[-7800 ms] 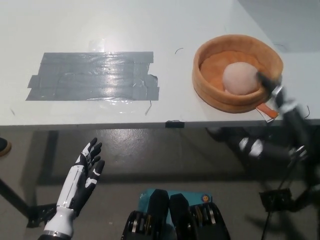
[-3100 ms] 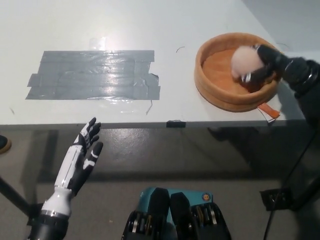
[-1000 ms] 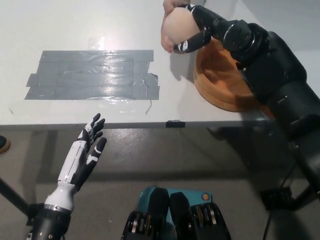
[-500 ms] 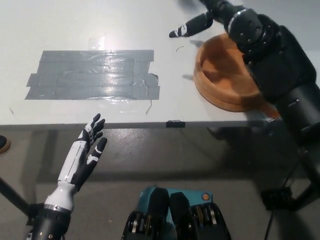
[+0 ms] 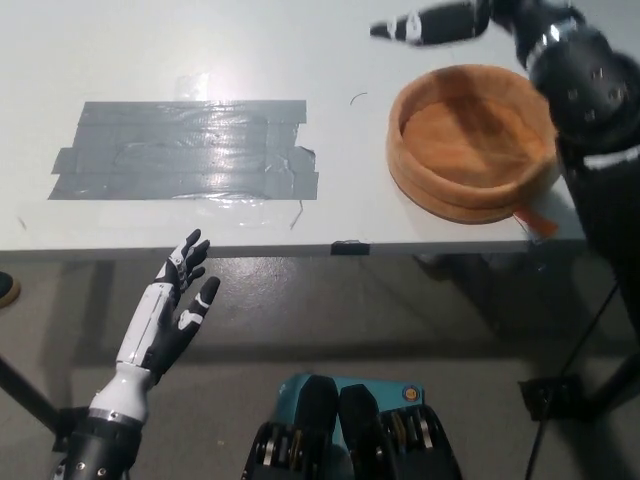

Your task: An emotional support dumpling is kept in a soft plate infront in the middle of the desk infront of the robot. The robot extends its right arm to pick up the dumpling and hands it to a person

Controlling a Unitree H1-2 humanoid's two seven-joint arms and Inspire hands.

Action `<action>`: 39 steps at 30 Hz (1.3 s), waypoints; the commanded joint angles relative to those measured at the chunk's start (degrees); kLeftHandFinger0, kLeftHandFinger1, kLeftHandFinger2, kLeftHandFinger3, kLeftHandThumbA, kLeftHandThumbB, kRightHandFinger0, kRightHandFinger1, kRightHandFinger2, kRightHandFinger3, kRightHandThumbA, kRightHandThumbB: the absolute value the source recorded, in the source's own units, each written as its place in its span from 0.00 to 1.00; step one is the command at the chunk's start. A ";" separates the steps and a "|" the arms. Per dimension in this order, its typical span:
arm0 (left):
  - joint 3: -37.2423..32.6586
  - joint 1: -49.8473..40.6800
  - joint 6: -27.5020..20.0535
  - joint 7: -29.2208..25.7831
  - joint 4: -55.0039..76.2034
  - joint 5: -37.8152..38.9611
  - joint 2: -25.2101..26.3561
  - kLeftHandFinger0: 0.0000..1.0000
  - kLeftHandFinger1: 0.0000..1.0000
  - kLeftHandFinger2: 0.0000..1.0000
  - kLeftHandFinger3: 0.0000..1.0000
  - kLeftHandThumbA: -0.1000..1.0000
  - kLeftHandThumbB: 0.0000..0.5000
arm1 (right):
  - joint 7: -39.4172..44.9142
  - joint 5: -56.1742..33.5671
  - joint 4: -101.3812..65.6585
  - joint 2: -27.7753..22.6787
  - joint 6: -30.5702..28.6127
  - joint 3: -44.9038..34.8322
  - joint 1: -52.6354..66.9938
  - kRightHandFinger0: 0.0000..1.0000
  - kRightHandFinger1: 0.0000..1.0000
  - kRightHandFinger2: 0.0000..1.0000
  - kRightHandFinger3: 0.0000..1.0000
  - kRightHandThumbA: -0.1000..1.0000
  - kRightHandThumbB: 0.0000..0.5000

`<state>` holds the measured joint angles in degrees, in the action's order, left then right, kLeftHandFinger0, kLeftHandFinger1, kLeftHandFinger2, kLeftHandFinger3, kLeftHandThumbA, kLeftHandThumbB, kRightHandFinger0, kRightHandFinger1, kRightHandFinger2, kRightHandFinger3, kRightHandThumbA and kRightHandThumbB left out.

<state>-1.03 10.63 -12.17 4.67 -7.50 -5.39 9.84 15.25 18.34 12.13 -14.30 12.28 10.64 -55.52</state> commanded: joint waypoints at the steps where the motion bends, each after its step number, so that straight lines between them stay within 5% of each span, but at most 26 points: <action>1: 0.09 3.39 -1.64 0.19 1.04 -0.17 1.05 1.00 1.00 1.00 1.00 0.89 0.63 | 4.50 -9.18 -38.82 -2.48 11.19 -5.73 10.00 1.00 1.00 1.00 1.00 0.88 0.86; 12: -0.32 2.20 -2.53 0.18 0.52 -0.34 0.68 1.00 1.00 1.00 1.00 0.87 0.61 | -1.56 -12.67 -38.98 4.41 0.18 -4.81 35.00 1.00 1.00 1.00 1.00 0.76 0.73; 22: -1.01 -0.80 -2.73 0.11 0.81 -0.69 0.35 1.00 1.00 1.00 1.00 0.87 0.62 | -1.42 -9.03 -23.14 4.33 -9.18 -3.36 42.13 1.00 1.00 1.00 1.00 0.78 0.67; 29: -1.10 -2.33 -3.17 -0.39 1.12 -0.35 -0.03 1.00 1.00 1.00 1.00 0.86 0.65 | -0.55 -9.41 -12.52 3.71 -13.37 -2.65 42.19 1.00 1.00 1.00 1.00 0.71 0.59; 39: -1.39 -4.41 -3.11 -0.38 2.55 -0.67 0.14 1.00 1.00 1.00 1.00 0.84 0.62 | -0.67 -12.20 -9.94 5.01 -16.47 -3.14 44.50 1.00 1.00 1.00 1.00 0.85 0.61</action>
<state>-2.45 6.35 -12.96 4.62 -7.15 -5.54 9.80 15.07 8.68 2.70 -9.82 0.64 7.91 -11.35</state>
